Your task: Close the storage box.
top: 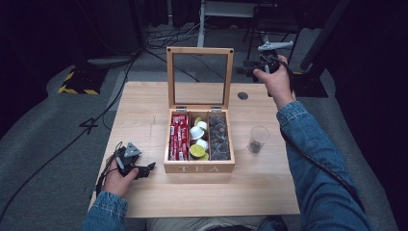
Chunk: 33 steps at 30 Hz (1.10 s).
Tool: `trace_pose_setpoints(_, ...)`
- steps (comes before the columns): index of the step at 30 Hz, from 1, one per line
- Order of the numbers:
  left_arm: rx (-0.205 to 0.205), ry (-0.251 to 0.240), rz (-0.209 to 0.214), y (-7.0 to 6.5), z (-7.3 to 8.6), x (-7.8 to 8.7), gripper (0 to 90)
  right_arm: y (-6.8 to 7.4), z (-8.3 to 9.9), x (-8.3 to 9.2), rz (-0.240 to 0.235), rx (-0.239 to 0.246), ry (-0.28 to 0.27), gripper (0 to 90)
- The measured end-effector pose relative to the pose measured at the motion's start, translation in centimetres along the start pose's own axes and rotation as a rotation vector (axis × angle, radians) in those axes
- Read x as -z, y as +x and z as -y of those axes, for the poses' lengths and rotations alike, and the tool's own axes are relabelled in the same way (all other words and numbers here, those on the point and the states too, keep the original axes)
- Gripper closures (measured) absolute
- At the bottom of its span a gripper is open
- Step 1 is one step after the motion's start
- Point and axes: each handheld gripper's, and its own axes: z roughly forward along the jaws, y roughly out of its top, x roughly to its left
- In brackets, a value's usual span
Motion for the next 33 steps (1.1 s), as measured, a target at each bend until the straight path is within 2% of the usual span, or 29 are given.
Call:
trace_pose_setpoints(6,-0.005,0.001,-0.001,0.0,-0.1,0.0,18.6,-0.6,-0.7,-1.3,-0.021,-0.027,-0.013,45.9)
trace_pose_setpoints(9,-0.003,0.000,0.002,0.0,-0.1,-0.1,18.2,-1.0,-1.0,-2.1,-0.024,-0.040,-0.017,43.9)
trace_pose_setpoints(11,-0.009,0.001,0.003,0.1,-0.2,-0.1,17.8,-1.2,-1.1,-2.7,-0.027,-0.077,-0.021,42.4)
trace_pose_setpoints(13,-0.016,0.003,0.007,0.1,-0.2,-0.2,17.5,-1.2,-1.1,-3.3,-0.026,-0.093,-0.017,42.4)
trace_pose_setpoints(20,-0.020,0.004,0.012,0.2,-0.3,-0.3,16.8,-1.1,-1.6,-4.8,-0.016,-0.085,-0.007,48.5)
trace_pose_setpoints(25,-0.017,0.005,0.017,0.2,-0.4,-0.4,16.4,-0.8,-1.9,-5.2,-0.010,-0.076,-0.005,50.8)
trace_pose_setpoints(27,-0.016,0.007,0.013,0.1,-0.4,-0.4,16.4,-0.7,-1.9,-5.3,-0.009,-0.095,-0.013,50.6)
trace_pose_setpoints(28,-0.026,0.006,0.014,0.2,-0.5,-0.4,16.4,-0.8,-1.7,-5.2,-0.022,-0.130,-0.031,52.7)
trace_pose_setpoints(30,-0.023,0.006,0.017,0.2,-0.5,-0.4,16.3,-0.8,-1.7,-5.1,-0.021,-0.129,-0.036,53.8)
trace_pose_setpoints(33,-0.029,0.007,0.014,0.2,-0.6,-0.5,16.2,-0.2,-1.9,-4.3,-0.020,-0.086,-0.019,55.7)
